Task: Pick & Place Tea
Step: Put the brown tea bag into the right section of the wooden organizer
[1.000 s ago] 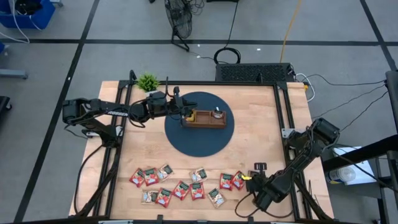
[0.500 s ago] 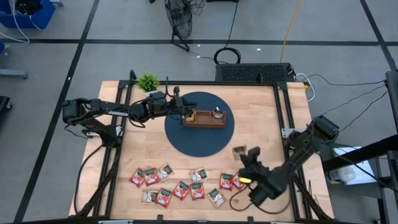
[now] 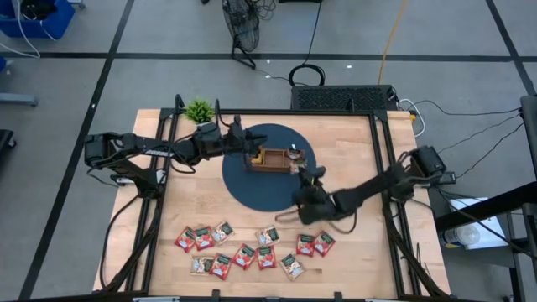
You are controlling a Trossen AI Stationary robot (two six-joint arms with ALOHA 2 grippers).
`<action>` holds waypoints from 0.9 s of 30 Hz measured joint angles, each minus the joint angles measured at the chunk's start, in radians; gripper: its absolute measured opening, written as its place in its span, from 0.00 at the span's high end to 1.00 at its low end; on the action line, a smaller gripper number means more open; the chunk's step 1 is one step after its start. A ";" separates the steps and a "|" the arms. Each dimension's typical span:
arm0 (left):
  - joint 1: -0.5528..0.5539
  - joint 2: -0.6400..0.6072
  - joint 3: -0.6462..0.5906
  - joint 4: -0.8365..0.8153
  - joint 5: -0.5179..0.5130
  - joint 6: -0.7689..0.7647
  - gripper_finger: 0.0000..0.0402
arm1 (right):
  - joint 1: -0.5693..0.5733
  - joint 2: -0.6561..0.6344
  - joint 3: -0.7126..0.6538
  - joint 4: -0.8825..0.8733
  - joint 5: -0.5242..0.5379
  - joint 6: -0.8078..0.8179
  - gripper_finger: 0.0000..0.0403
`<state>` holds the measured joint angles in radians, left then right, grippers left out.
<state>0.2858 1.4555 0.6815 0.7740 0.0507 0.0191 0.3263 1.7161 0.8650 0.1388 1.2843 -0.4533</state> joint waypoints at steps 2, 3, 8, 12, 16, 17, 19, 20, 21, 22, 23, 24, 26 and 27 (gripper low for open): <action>-0.003 0.000 0.000 0.000 0.000 -0.096 0.91 | -0.038 0.000 -0.056 0.240 -0.041 -0.136 0.99; -0.006 0.000 0.000 -0.002 0.000 -0.116 0.91 | -0.052 0.000 -0.082 0.357 -0.060 -0.206 0.99; -0.021 0.005 0.000 -0.008 0.001 -0.156 0.91 | -0.103 0.000 -0.173 0.835 -0.188 -0.461 0.99; -0.040 0.054 0.009 0.044 0.010 -0.289 0.90 | -0.146 0.000 -0.187 0.920 -0.291 -0.507 0.99; -0.057 0.120 0.065 0.061 0.046 -0.305 0.80 | -0.192 0.002 -0.187 0.920 -0.342 -0.494 0.99; -0.061 0.136 0.078 0.059 0.046 -0.293 0.76 | -0.201 0.003 -0.187 0.919 -0.345 -0.490 0.99; -0.066 0.165 0.103 0.050 0.046 -0.266 0.68 | -0.217 0.005 -0.187 0.917 -0.352 -0.474 0.99; -0.066 0.178 0.118 0.053 0.046 -0.248 0.65 | -0.222 0.005 -0.187 0.917 -0.365 -0.467 0.99; -0.064 0.190 0.131 0.057 0.042 -0.236 0.62 | -0.226 0.005 -0.187 0.919 -0.373 -0.459 0.99; -0.063 0.201 0.142 0.054 0.028 -0.231 0.59 | -0.228 0.005 -0.187 0.920 -0.374 -0.456 0.99; -0.062 0.213 0.153 0.050 0.018 -0.231 0.57 | -0.230 0.005 -0.187 0.919 -0.373 -0.455 0.99; -0.060 0.224 0.164 0.047 0.005 -0.232 0.55 | -0.233 0.005 -0.187 0.917 -0.373 -0.456 0.99; -0.056 0.244 0.185 0.044 0.000 -0.234 0.53 | -0.235 0.005 -0.187 0.912 -0.372 -0.457 0.99; -0.055 0.251 0.194 0.042 0.000 -0.235 0.52 | -0.235 0.005 -0.187 0.911 -0.372 -0.456 0.99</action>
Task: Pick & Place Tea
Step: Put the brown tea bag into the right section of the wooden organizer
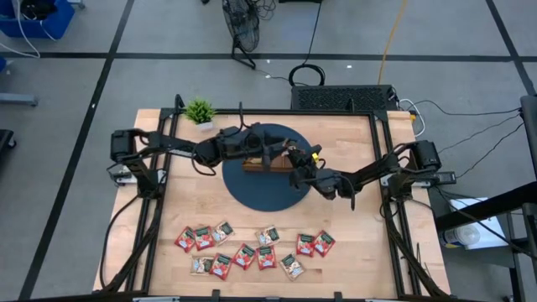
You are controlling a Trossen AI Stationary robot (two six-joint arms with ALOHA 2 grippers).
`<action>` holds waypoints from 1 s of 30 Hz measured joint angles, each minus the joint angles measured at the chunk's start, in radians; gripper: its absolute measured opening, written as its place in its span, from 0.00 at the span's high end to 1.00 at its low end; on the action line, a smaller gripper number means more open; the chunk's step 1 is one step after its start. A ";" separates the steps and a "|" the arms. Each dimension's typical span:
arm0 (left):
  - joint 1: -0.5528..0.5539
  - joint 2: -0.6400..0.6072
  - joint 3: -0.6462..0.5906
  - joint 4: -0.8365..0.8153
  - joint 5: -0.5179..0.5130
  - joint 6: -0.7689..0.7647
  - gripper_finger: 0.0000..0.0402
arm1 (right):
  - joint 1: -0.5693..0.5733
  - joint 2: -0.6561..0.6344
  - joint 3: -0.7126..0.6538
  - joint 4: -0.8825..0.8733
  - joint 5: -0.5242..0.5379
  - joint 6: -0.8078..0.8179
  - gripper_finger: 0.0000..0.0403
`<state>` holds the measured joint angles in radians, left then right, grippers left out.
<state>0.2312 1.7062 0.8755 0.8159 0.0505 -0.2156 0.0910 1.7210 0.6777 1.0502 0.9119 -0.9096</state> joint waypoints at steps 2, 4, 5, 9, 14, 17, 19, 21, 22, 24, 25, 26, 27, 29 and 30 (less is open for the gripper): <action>0.004 0.011 0.012 -0.002 0.000 -0.003 0.53 | 0.000 0.000 0.000 0.000 0.000 -0.004 0.99; 0.007 0.011 0.018 -0.023 0.000 -0.007 0.54 | 0.000 0.000 0.000 -0.002 0.000 -0.018 0.99; 0.010 0.011 0.024 -0.034 0.000 -0.006 0.55 | 0.000 0.000 0.000 -0.001 -0.001 -0.020 0.99; 0.018 0.011 0.027 -0.058 -0.001 -0.004 0.60 | 0.002 0.000 0.000 -0.002 0.000 -0.029 0.99; 0.024 0.011 0.027 -0.062 -0.003 0.011 0.64 | 0.005 0.000 0.000 0.001 0.022 -0.035 0.99; 0.026 0.011 0.027 -0.063 -0.003 0.035 0.64 | 0.017 0.000 0.000 0.020 0.055 -0.052 0.99; 0.026 0.011 0.027 -0.064 -0.005 0.043 0.64 | 0.024 0.000 0.000 0.025 0.058 -0.062 0.99; 0.025 0.011 0.026 -0.066 -0.024 0.059 0.64 | 0.033 0.000 0.000 0.036 0.059 -0.071 0.99; 0.026 0.011 0.026 -0.067 -0.029 0.061 0.64 | 0.037 0.000 0.000 0.039 0.059 -0.072 0.99; 0.026 0.011 0.026 -0.067 -0.032 0.060 0.64 | 0.044 0.000 0.000 0.038 0.062 -0.071 0.99; 0.026 0.011 0.026 -0.066 -0.034 0.060 0.64 | 0.048 0.000 0.000 0.036 0.062 -0.071 0.99; 0.025 0.011 0.026 -0.066 -0.034 0.060 0.64 | 0.049 0.000 0.000 0.036 0.063 -0.071 0.99; 0.026 0.011 0.026 -0.066 -0.034 0.059 0.64 | 0.052 0.000 0.000 0.038 0.063 -0.071 0.99; 0.025 0.011 0.026 -0.059 -0.034 0.056 0.64 | 0.053 0.000 0.000 0.038 0.064 -0.071 0.99; 0.025 0.011 0.026 -0.057 -0.034 0.056 0.64 | 0.053 0.000 0.000 0.038 0.063 -0.071 0.99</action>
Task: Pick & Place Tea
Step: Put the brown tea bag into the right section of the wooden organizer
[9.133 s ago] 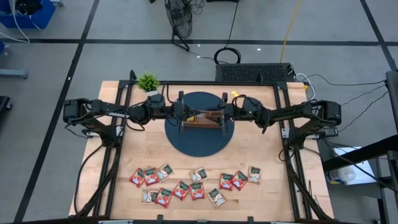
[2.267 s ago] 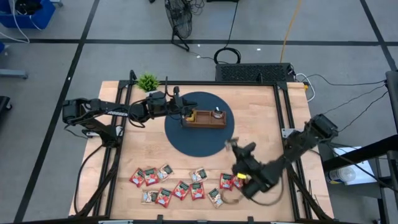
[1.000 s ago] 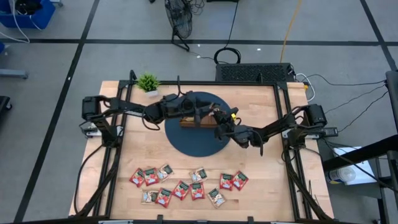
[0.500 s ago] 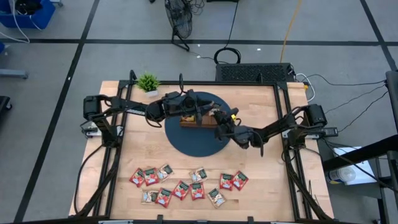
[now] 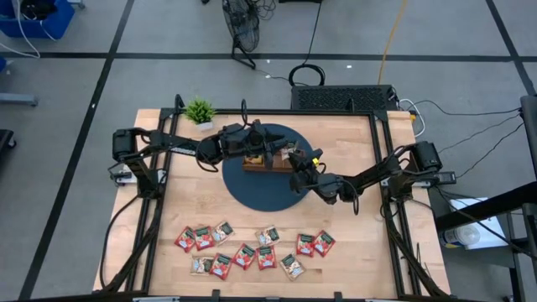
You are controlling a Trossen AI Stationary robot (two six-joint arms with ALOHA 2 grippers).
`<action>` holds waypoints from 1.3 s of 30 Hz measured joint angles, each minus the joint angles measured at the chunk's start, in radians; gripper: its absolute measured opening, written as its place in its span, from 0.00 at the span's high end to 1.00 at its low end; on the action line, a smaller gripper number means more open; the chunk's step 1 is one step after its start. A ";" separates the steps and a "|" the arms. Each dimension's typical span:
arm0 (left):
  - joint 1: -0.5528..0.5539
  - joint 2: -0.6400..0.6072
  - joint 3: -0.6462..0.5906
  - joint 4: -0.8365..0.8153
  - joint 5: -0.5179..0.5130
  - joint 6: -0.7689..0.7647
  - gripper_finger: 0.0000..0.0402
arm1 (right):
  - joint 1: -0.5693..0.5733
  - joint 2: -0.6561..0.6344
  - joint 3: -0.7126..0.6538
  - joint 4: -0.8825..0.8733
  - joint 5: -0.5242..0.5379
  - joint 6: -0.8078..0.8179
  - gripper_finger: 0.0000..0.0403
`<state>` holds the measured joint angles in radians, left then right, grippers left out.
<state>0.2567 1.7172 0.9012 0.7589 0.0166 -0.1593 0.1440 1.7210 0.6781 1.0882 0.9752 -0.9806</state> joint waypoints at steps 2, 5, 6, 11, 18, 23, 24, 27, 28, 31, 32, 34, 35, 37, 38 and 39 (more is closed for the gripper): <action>0.000 0.000 0.000 0.002 0.001 0.000 0.64 | 0.000 0.000 0.000 0.000 -0.001 0.005 0.99; 0.000 0.000 0.000 0.003 0.047 -0.019 0.64 | 0.000 0.000 0.000 0.000 -0.008 0.011 0.99; 0.000 0.000 0.000 0.003 0.076 -0.027 0.65 | 0.000 0.000 0.000 0.001 -0.008 0.010 0.99; 0.000 0.000 0.000 0.003 0.191 0.027 0.89 | 0.000 0.000 0.000 0.026 -0.025 -0.003 0.99; -0.003 -0.003 -0.001 0.004 0.193 0.252 0.99 | 0.022 0.000 0.000 0.018 -0.056 0.117 0.94; 0.000 -0.031 0.000 0.031 0.099 0.476 0.99 | 0.044 -0.010 0.001 -0.138 -0.119 0.392 0.86; 0.000 -0.036 0.000 0.030 0.085 0.491 0.99 | 0.048 -0.017 0.000 -0.178 -0.157 0.447 0.84; 0.003 -0.037 0.000 0.028 0.087 0.531 0.99 | 0.049 -0.076 0.000 -0.299 -0.274 0.604 0.78; 0.003 -0.036 0.000 0.026 0.101 0.540 0.99 | 0.046 -0.104 0.000 -0.344 -0.296 0.628 0.76; 0.005 -0.035 0.000 0.021 0.149 0.562 1.00 | 0.040 -0.231 0.001 -0.499 -0.299 0.642 0.70; 0.005 -0.033 0.000 0.014 0.159 0.572 1.00 | 0.035 -0.286 0.006 -0.568 -0.298 0.636 0.68; 0.005 -0.028 -0.001 -0.004 0.171 0.583 1.00 | 0.020 -0.399 0.047 -0.731 -0.297 0.633 0.65; 0.004 -0.026 -0.002 -0.006 0.177 0.584 1.00 | 0.011 -0.450 0.077 -0.826 -0.296 0.635 0.64; 0.006 -0.027 -0.002 0.002 0.199 0.587 1.00 | -0.020 -0.523 0.159 -1.022 -0.303 0.661 0.63; 0.007 -0.028 -0.001 0.009 0.215 0.591 1.00 | -0.042 -0.544 0.210 -1.114 -0.325 0.680 0.62; 0.008 -0.028 -0.001 0.014 0.231 0.595 1.00 | -0.066 -0.552 0.257 -1.199 -0.360 0.701 0.62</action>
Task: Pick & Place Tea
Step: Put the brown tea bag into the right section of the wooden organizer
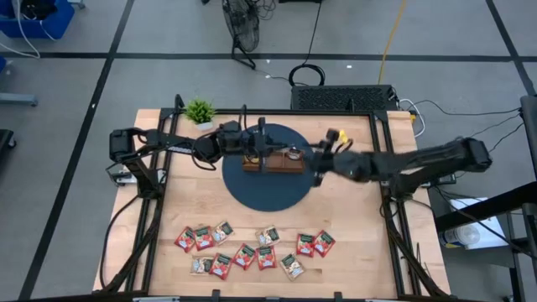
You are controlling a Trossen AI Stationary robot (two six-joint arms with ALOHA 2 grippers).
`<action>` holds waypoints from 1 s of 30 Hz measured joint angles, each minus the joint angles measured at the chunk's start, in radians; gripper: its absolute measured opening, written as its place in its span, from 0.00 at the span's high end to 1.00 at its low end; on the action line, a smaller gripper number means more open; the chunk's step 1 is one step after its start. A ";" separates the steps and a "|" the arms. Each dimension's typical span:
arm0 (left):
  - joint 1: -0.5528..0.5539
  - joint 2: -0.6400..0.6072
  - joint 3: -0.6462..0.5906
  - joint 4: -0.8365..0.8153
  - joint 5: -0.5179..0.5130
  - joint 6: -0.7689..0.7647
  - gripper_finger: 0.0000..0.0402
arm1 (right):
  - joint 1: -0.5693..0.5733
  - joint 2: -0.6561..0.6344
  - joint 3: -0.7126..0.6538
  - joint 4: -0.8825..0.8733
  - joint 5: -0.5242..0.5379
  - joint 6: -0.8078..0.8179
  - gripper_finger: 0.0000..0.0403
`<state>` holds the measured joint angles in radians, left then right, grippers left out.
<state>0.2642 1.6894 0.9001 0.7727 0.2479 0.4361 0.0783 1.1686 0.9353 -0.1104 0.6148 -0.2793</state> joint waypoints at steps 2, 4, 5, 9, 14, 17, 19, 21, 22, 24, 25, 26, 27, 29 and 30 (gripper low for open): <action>0.000 0.000 0.000 0.016 0.021 -0.002 1.00 | -0.053 0.007 0.088 -0.144 -0.091 0.028 0.63; -0.001 0.000 0.001 0.047 0.039 -0.010 1.00 | -0.102 0.052 0.159 -0.247 -0.185 0.034 0.64; -0.001 0.000 0.001 0.053 0.051 -0.011 1.00 | -0.122 0.079 0.191 -0.292 -0.219 0.031 0.64; -0.004 0.000 0.001 0.053 0.065 -0.020 1.00 | -0.182 0.194 0.295 -0.399 -0.283 0.001 0.64; -0.005 0.000 0.001 0.030 0.064 -0.030 1.00 | -0.203 0.274 0.366 -0.445 -0.284 -0.039 0.63; -0.003 0.000 0.001 0.012 0.056 -0.025 1.00 | -0.202 0.286 0.383 -0.445 -0.283 -0.061 0.64; -0.002 0.000 0.001 0.006 0.050 -0.023 1.00 | -0.201 0.284 0.388 -0.440 -0.283 -0.063 0.64; -0.002 0.000 0.001 0.005 0.047 -0.024 1.00 | -0.201 0.284 0.394 -0.442 -0.283 -0.066 0.65; -0.002 0.000 0.001 0.003 0.042 -0.022 1.00 | -0.201 0.284 0.396 -0.442 -0.283 -0.066 0.65; -0.002 0.000 0.001 -0.004 0.039 -0.021 1.00 | -0.201 0.284 0.396 -0.442 -0.287 -0.066 0.66; -0.002 0.000 0.001 -0.006 0.039 -0.021 1.00 | -0.203 0.284 0.396 -0.444 -0.303 -0.066 0.66; -0.002 0.000 0.001 -0.008 0.039 -0.021 1.00 | -0.204 0.284 0.396 -0.444 -0.317 -0.064 0.67; -0.002 0.000 0.001 -0.009 0.039 -0.021 1.00 | -0.206 0.284 0.396 -0.442 -0.332 -0.061 0.68; -0.002 0.000 0.001 -0.013 0.039 -0.022 1.00 | -0.206 0.284 0.396 -0.434 -0.361 -0.058 0.71; -0.002 0.000 0.001 -0.014 0.038 -0.023 1.00 | -0.206 0.284 0.396 -0.429 -0.376 -0.058 0.74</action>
<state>0.2623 1.6897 0.9012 0.7588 0.2863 0.4133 -0.1272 1.4521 1.3315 -0.5398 0.2389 -0.3374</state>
